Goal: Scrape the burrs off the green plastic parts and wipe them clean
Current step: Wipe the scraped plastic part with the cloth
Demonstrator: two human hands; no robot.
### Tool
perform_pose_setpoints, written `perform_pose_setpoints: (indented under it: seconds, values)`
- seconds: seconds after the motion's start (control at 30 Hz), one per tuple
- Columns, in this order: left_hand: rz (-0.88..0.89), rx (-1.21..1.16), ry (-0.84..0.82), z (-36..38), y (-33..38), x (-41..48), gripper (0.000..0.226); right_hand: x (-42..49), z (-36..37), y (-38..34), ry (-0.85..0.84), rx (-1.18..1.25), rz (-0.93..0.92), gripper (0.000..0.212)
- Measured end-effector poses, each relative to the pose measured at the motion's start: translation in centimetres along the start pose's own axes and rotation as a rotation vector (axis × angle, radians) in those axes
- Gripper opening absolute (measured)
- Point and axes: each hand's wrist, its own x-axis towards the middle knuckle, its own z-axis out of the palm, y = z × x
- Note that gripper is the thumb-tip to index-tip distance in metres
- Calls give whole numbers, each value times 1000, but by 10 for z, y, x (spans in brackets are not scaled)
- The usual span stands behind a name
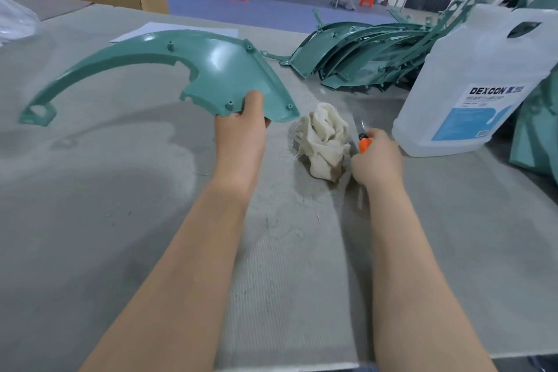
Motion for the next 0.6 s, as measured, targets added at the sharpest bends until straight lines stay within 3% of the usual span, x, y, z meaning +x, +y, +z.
perform_pose_setpoints:
  seconds: [0.13,0.27,0.33,0.4,0.5,0.53,0.6]
  values:
    - [9,-38,-7,-1,3,1,24,1,4,3,73,-65,32,44]
    - [12,-30,-21,-3,3,2,25,-6,8,-12,292,111,-236,45]
    - [11,-15,-19,-4,2,3,24,-10,15,-21,249,79,-336,54]
    - [6,3,-1,-4,1,4,23,-14,24,-25,140,-62,-308,60]
    - [17,45,20,-3,1,4,22,-16,34,-26,83,-167,-241,48]
    - [23,61,23,-3,1,4,22,-15,33,-28,131,-99,-262,41]
    - [18,82,19,-3,0,3,21,-16,24,-33,282,301,-260,29]
